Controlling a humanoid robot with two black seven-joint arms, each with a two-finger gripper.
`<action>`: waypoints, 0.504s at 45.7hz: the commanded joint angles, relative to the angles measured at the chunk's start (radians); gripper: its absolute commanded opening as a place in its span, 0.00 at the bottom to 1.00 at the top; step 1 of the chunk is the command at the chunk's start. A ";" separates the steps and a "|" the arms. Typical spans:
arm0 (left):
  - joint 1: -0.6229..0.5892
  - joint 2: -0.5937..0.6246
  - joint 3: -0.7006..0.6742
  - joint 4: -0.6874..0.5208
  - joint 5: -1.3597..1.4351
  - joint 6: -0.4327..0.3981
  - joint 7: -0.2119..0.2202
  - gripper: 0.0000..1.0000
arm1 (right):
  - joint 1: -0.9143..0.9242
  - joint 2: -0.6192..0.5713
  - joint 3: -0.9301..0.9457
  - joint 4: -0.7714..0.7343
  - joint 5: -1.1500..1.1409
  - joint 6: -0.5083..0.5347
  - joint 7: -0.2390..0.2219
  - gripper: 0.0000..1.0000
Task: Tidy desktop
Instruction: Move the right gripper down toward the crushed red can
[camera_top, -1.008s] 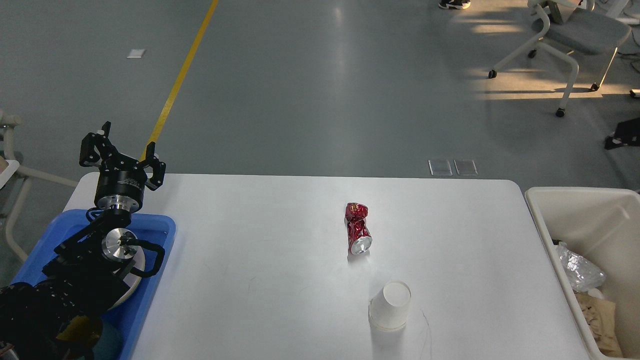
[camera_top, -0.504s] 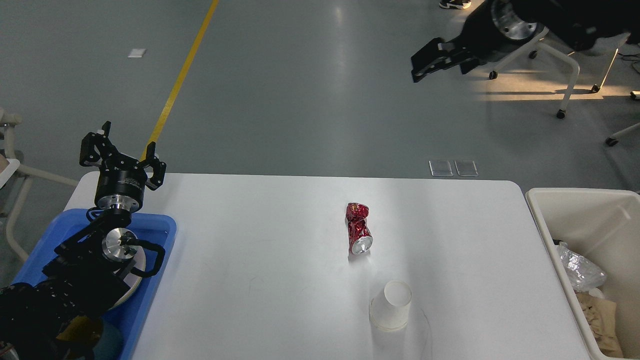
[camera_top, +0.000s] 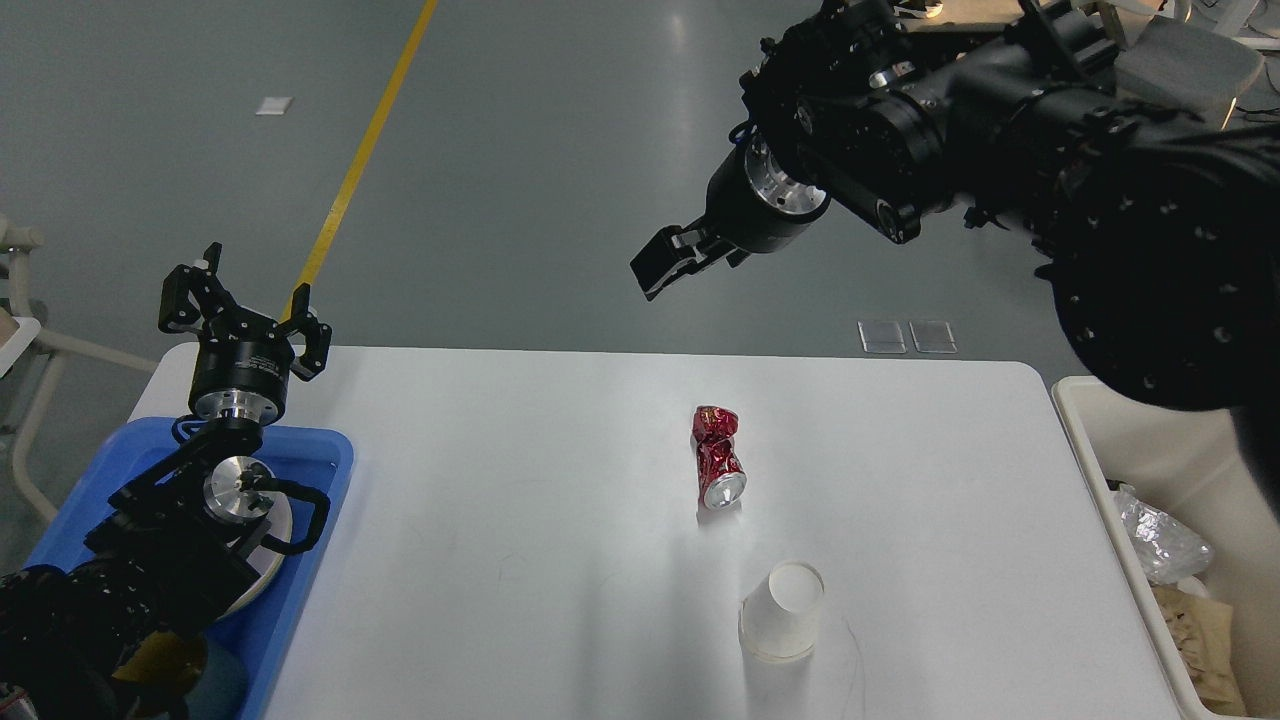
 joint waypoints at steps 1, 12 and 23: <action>0.000 0.000 0.000 -0.001 0.000 0.001 0.000 0.96 | -0.075 0.003 0.002 0.000 0.004 -0.045 0.000 1.00; 0.000 0.000 0.001 0.001 0.000 0.000 0.000 0.96 | -0.217 0.000 -0.004 -0.006 0.098 -0.215 -0.003 1.00; 0.000 0.000 0.000 0.001 0.000 0.000 0.000 0.96 | -0.319 -0.048 -0.005 -0.009 0.101 -0.289 -0.003 1.00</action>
